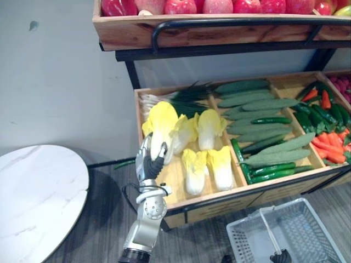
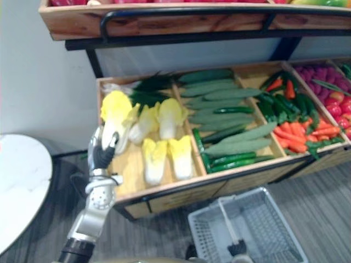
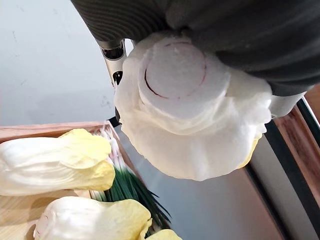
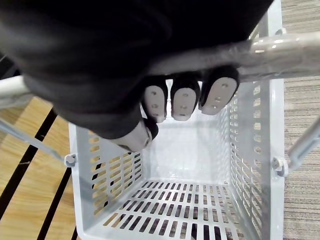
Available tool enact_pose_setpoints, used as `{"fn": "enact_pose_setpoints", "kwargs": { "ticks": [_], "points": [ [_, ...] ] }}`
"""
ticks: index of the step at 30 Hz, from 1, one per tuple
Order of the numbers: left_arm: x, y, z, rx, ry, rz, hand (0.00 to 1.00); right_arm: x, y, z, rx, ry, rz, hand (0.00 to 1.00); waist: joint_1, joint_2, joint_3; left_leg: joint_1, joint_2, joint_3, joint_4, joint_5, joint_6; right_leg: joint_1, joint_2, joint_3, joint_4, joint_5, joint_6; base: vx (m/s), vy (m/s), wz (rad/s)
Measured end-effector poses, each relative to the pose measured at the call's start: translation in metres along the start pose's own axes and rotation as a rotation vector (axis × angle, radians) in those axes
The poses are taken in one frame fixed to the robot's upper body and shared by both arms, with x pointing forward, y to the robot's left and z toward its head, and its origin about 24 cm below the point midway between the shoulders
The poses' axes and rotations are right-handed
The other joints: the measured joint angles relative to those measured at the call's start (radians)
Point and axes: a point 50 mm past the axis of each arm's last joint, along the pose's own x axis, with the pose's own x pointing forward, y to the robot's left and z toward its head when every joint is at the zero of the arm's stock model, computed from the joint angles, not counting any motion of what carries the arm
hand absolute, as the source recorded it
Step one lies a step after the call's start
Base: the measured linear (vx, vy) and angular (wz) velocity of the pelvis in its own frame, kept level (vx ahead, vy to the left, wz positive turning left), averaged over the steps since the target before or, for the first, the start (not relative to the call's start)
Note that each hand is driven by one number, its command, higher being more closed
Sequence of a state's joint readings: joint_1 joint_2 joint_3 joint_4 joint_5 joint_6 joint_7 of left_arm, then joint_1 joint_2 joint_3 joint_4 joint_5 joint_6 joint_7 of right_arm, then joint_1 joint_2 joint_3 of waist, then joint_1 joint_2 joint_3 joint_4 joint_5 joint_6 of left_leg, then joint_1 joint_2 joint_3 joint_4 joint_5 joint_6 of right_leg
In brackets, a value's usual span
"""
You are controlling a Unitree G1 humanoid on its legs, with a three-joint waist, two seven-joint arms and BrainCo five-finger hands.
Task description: Pick vegetable in the basket
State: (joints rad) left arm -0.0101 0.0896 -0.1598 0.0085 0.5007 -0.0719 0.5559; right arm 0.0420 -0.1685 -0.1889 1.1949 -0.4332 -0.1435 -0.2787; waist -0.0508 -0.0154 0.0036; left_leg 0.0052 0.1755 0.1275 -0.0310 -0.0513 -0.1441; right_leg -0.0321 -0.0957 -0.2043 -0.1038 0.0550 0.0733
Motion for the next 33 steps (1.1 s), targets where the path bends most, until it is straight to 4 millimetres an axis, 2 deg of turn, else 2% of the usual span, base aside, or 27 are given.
{"fn": "enact_pose_setpoints", "kwargs": {
  "ticks": [6,10,13,17,21,25,29,33],
  "points": [
    [-0.01,-0.01,0.017,-0.112,-0.058,-0.121,1.0,0.003,-0.01,0.0,-0.014,-0.005,-0.023,1.0,0.0,0.0,-0.006,0.006,-0.008,0.032,0.002,-0.001,0.006,-0.018,-0.007,0.045,0.0,0.011,0.005,-0.04,0.002,-0.16],
    [-0.019,-0.013,0.022,-0.181,-0.073,-0.224,1.0,0.006,-0.034,-0.007,-0.047,-0.001,-0.07,1.0,-0.003,0.011,-0.013,0.02,-0.011,0.065,0.009,-0.014,0.01,-0.021,-0.008,0.078,0.0,0.014,0.009,0.0,0.004,-0.25],
    [-0.023,-0.009,0.022,-0.234,-0.061,-0.263,1.0,0.01,-0.056,-0.01,-0.078,0.001,-0.103,1.0,-0.004,0.02,-0.019,0.02,-0.013,0.099,0.021,-0.027,0.012,-0.038,-0.008,0.109,0.003,0.017,0.013,0.01,0.012,-0.31],
    [-0.024,-0.004,0.021,-0.233,-0.067,-0.297,1.0,0.012,-0.073,-0.012,-0.11,0.0,-0.114,1.0,-0.004,0.027,-0.023,0.039,-0.013,0.138,0.032,-0.047,0.014,-0.048,-0.006,0.152,0.017,0.017,0.014,0.03,0.015,-0.3],
    [-0.026,0.003,0.021,-0.267,-0.065,-0.32,1.0,0.014,-0.091,-0.006,-0.168,-0.041,-0.104,1.0,-0.006,0.034,-0.027,0.053,-0.021,0.187,0.039,-0.063,0.021,-0.07,-0.008,0.204,0.035,0.018,0.014,0.01,0.031,-0.38],
    [-0.026,0.006,0.017,-0.298,-0.048,-0.355,1.0,0.015,-0.107,0.007,-0.234,-0.109,-0.085,1.0,-0.027,0.034,-0.028,0.056,-0.031,0.227,0.06,-0.081,0.028,-0.088,-0.013,0.248,0.047,0.021,0.019,-0.01,0.021,-0.28],
    [-0.027,0.006,0.016,-0.318,-0.039,-0.394,1.0,0.015,-0.122,0.01,-0.281,-0.129,-0.077,1.0,-0.027,0.035,-0.028,0.073,-0.036,0.272,0.07,-0.1,0.028,-0.091,-0.012,0.291,0.049,0.025,0.027,-0.02,0.015,-0.34],
    [-0.034,0.006,0.012,-0.349,-0.019,-0.441,1.0,0.014,-0.146,0.013,-0.281,-0.136,-0.086,1.0,-0.032,0.051,-0.036,0.09,-0.047,0.317,0.068,-0.113,0.034,-0.107,-0.015,0.337,0.051,0.031,0.035,0.02,0.011,-0.32]
  ]
}}
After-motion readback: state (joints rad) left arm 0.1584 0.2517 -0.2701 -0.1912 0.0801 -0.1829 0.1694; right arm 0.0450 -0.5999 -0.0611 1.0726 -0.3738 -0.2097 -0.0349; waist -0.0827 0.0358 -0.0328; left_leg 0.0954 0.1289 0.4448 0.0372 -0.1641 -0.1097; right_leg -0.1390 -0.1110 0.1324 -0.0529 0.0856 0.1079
